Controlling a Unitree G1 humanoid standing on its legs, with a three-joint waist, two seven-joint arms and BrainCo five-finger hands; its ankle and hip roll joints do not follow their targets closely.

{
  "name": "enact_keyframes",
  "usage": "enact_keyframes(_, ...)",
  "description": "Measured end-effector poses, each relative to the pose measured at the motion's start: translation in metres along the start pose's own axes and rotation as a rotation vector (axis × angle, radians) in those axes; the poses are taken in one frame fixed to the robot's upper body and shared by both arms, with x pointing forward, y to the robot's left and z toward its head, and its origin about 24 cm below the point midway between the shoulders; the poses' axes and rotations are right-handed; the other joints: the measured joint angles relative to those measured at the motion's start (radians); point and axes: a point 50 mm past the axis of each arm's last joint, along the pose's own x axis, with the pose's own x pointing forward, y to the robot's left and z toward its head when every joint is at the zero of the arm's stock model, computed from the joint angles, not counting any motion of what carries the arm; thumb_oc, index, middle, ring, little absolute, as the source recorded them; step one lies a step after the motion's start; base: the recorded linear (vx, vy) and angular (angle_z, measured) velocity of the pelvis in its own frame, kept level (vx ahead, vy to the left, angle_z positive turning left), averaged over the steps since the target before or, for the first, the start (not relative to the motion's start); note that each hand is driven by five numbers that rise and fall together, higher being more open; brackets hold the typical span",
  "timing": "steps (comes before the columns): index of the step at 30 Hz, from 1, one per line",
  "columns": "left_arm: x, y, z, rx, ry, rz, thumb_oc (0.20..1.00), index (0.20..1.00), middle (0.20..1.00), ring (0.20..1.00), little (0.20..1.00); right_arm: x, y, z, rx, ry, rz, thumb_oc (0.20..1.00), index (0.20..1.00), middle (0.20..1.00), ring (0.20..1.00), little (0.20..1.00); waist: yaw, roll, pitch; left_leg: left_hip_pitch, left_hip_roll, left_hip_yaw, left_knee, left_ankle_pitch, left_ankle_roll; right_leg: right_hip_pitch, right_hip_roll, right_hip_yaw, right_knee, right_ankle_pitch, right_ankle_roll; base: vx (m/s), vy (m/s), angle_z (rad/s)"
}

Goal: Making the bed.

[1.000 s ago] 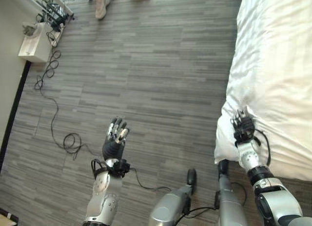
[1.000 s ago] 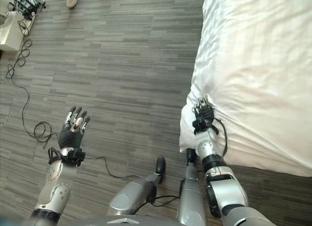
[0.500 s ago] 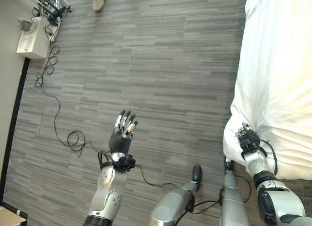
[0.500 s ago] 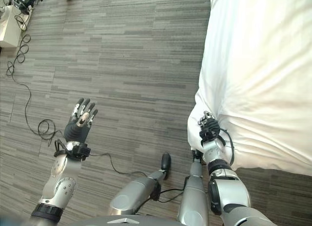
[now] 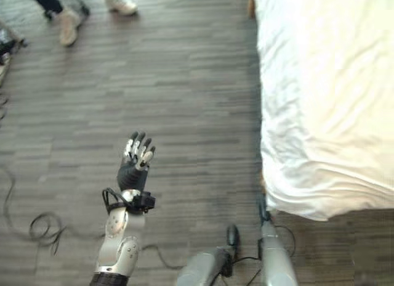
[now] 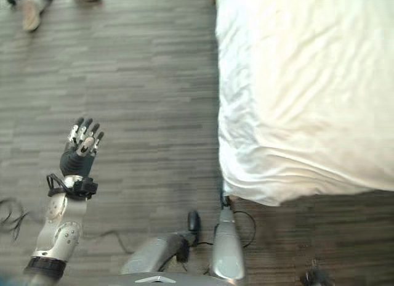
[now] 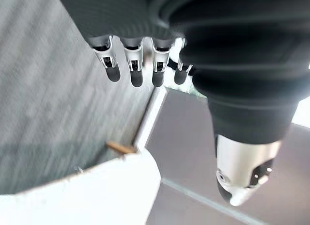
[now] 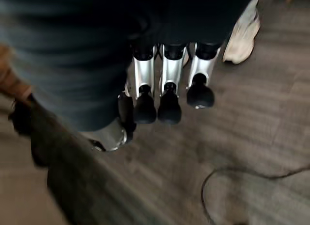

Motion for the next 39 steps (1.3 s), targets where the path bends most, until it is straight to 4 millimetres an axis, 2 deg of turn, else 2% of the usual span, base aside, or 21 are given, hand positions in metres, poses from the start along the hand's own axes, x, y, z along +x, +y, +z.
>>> enact_keyframes(1,-0.002,0.004,-0.003,-0.005,0.011,0.031,1.000,1.000,1.000,1.000,1.000,0.000,-0.005,0.003,-0.010,-0.007,-0.007,0.200,0.200,0.200,0.200,0.200,-0.010,0.018,-0.006,0.034,0.009,0.005,-0.027,0.006,-0.004,0.027,0.019,-0.025,-0.013,-0.011,0.005,-0.04,0.054,-0.51)
enact_keyframes(3,-0.002,0.006,-0.004,-0.001,0.017,0.038,1.000,1.000,1.000,1.000,1.000,0.000,-0.012,0.005,0.008,-0.008,-0.020,0.200,0.200,0.200,0.200,0.200,-0.028,0.028,-0.021,0.080,0.002,0.022,-0.046,0.008,-0.008,0.101,0.039,-0.040,-0.067,-0.015,0.002,-0.05,0.054,-0.42)
enact_keyframes(5,0.001,0.009,0.002,0.001,-0.012,0.054,1.000,1.000,1.000,1.000,1.000,0.001,-0.002,0.043,0.122,-0.131,0.035,0.200,0.200,0.200,0.200,0.200,-0.045,0.055,-0.047,0.105,-0.016,0.051,-0.068,0.009,-0.007,0.117,0.037,-0.042,-0.080,-0.021,-0.002,-0.03,0.053,-0.37)
enact_keyframes(8,-0.007,0.016,-0.002,-0.002,0.000,0.096,1.000,1.000,1.000,1.000,1.000,-0.017,0.001,0.134,0.301,-0.454,0.100,0.200,0.200,0.200,0.200,0.200,-0.059,0.096,-0.097,0.144,-0.024,0.055,-0.103,0.007,-0.009,0.136,0.033,-0.043,-0.078,-0.036,0.009,0.01,0.044,-0.11)
enact_keyframes(9,-0.010,0.018,0.000,0.003,-0.010,0.105,1.000,1.000,1.000,1.000,1.000,-0.034,0.008,0.167,0.328,-0.595,0.160,0.200,0.200,0.200,0.200,0.200,-0.063,0.102,-0.101,0.163,-0.025,0.056,-0.112,0.008,-0.009,0.152,0.033,-0.043,-0.076,-0.043,0.012,0.00,0.029,-0.11)
enact_keyframes(11,-0.017,0.021,-0.002,0.009,0.000,0.120,1.000,1.000,1.000,1.000,1.000,-0.069,0.021,0.214,0.300,-0.839,0.262,0.200,0.200,0.200,0.200,0.200,-0.073,0.116,-0.128,0.172,-0.021,0.053,-0.125,0.003,-0.013,0.162,0.038,-0.043,-0.076,-0.059,0.013,0.00,0.017,-0.03)
enact_keyframes(12,-0.021,0.023,0.000,0.008,-0.010,0.134,1.000,1.000,1.000,1.000,1.000,-0.105,0.039,0.242,0.288,-1.014,0.366,0.200,0.200,0.200,0.200,0.200,-0.074,0.117,-0.132,0.181,-0.012,0.052,-0.129,0.007,-0.015,0.167,0.049,-0.045,-0.075,-0.061,0.009,0.00,0.013,0.04)
enact_keyframes(13,-0.024,0.025,0.000,0.004,-0.015,0.149,1.000,1.000,1.000,1.000,1.000,-0.129,0.053,0.252,0.277,-1.112,0.452,0.200,0.200,0.200,0.200,0.200,-0.075,0.117,-0.132,0.181,-0.006,0.053,-0.128,0.008,-0.015,0.166,0.055,-0.044,-0.075,-0.060,0.005,0.00,0.003,-0.04)
enact_keyframes(14,-0.029,0.028,-0.003,-0.005,-0.006,0.174,1.000,1.000,1.000,1.000,1.000,-0.173,0.078,0.260,0.246,-1.282,0.616,0.200,0.200,0.200,0.200,0.200,-0.081,0.112,-0.135,0.180,0.005,0.054,-0.128,0.008,-0.014,0.166,0.067,-0.044,-0.075,-0.060,-0.004,0.00,-0.005,-0.05)
enact_keyframes(16,-0.029,0.023,-0.007,-0.021,0.005,0.160,1.000,1.000,1.000,1.000,1.000,-0.198,0.108,0.258,0.265,-1.369,0.745,0.200,0.200,0.200,0.200,0.200,-0.078,0.084,-0.156,0.183,0.024,0.055,-0.128,0.010,-0.014,0.163,0.088,-0.044,-0.075,-0.059,-0.021,0.00,-0.005,-0.03)
enact_keyframes(18,-0.028,0.021,-0.006,-0.024,0.002,0.150,1.000,1.000,1.000,1.000,1.000,-0.209,0.122,0.251,0.264,-1.371,0.818,0.200,0.200,0.200,0.200,0.200,-0.061,0.056,-0.156,0.178,0.036,0.053,-0.128,0.016,-0.017,0.158,0.100,-0.048,-0.075,-0.058,-0.028,-0.02,-0.016,-0.01)
enact_keyframes(19,-0.030,0.022,-0.008,-0.023,0.010,0.156,1.000,1.000,1.000,1.000,1.000,-0.223,0.129,0.245,0.267,-1.388,0.896,0.200,0.200,0.200,0.200,0.200,-0.057,0.049,-0.156,0.178,0.040,0.057,-0.129,0.021,-0.018,0.154,0.106,-0.045,-0.075,-0.056,-0.032,-0.01,-0.042,-0.13)
enact_keyframes(20,-0.032,0.022,-0.009,-0.027,0.018,0.161,1.000,1.000,1.000,1.000,1.000,-0.257,0.143,0.234,0.229,-1.454,1.075,0.200,0.200,0.200,0.200,0.200,-0.053,0.047,-0.157,0.176,0.046,0.068,-0.127,0.021,-0.020,0.152,0.112,-0.039,-0.075,-0.053,-0.037,-0.01,-0.049,-0.18)
enact_keyframes(21,-0.035,0.023,-0.011,-0.030,0.025,0.167,1.000,1.000,1.000,1.000,1.000,-0.277,0.151,0.225,0.214,-1.483,1.190,0.200,0.200,0.200,0.200,0.200,-0.046,0.048,-0.157,0.178,0.049,0.077,-0.129,0.019,-0.023,0.152,0.115,-0.036,-0.075,-0.053,-0.037,0.00,-0.024,-0.23)
enact_keyframes(23,-0.034,0.019,-0.013,-0.034,0.042,0.131,1.000,1.000,1.000,1.000,1.000,-0.300,0.168,0.202,0.107,-1.484,1.415,0.200,0.200,0.200,0.200,0.200,-0.048,0.041,-0.158,0.183,0.054,0.076,-0.129,0.018,-0.025,0.158,0.120,-0.035,-0.075,-0.054,-0.040,0.00,-0.013,-0.03)
enact_keyframes(25,-0.032,0.011,-0.016,-0.044,0.066,0.081,1.000,1.000,1.000,1.000,1.000,-0.290,0.184,0.185,-0.017,-1.382,1.488,0.200,0.200,0.200,0.200,0.200,-0.029,0.022,-0.166,0.183,0.057,0.062,-0.130,0.021,-0.030,0.161,0.121,-0.045,-0.075,-0.057,-0.046,0.00,-0.013,0.17)
enact_keyframes(29,-0.036,0.012,-0.018,-0.043,0.088,0.071,1.000,1.000,1.000,1.000,1.000,-0.258,0.196,0.168,-0.127,-1.210,1.447,0.200,0.200,0.200,0.200,0.200,-0.014,0.023,-0.165,0.181,0.054,0.049,-0.133,0.027,-0.038,0.163,0.115,-0.060,-0.075,-0.059,-0.049,0.00,-0.021,0.11)
enact_keyframes(30,-0.037,0.012,-0.019,-0.040,0.095,0.070,1.000,1.000,1.000,1.000,1.000,-0.246,0.203,0.159,-0.143,-1.141,1.436,0.200,0.200,0.200,0.200,0.200,-0.007,0.024,-0.164,0.181,0.054,0.048,-0.133,0.027,-0.039,0.163,0.114,-0.062,-0.075,-0.059,-0.049,0.01,-0.027,0.09)
enact_keyframes(31,-0.037,0.011,-0.020,-0.043,0.100,0.065,1.000,1.000,1.000,1.000,1.000,-0.228,0.215,0.137,-0.189,-1.004,1.430,0.200,0.200,0.200,0.200,0.200,0.002,0.028,-0.161,0.180,0.054,0.044,-0.133,0.029,-0.040,0.163,0.114,-0.065,-0.076,-0.060,-0.050,0.01,-0.029,0.06)
enact_keyframes(33,-0.037,0.011,-0.020,-0.043,0.099,0.065,1.000,1.000,1.000,1.000,1.000,-0.225,0.220,0.126,-0.242,-0.941,1.451,0.200,0.200,0.200,0.200,0.200,0.005,0.042,-0.151,0.180,0.052,0.042,-0.133,0.029,-0.040,0.163,0.112,-0.066,-0.076,-0.060,-0.050,0.01,-0.035,0.05)
enact_keyframes(39,-0.036,0.009,-0.021,-0.056,0.092,0.066,1.000,1.000,1.000,1.000,1.000,-0.226,0.228,0.112,-0.183,-0.888,1.478,0.200,0.200,0.200,0.200,0.200,0.016,0.061,-0.130,0.181,0.057,0.025,-0.133,0.032,-0.043,0.170,0.116,-0.081,-0.076,-0.062,-0.053,0.02,-0.033,0.06)
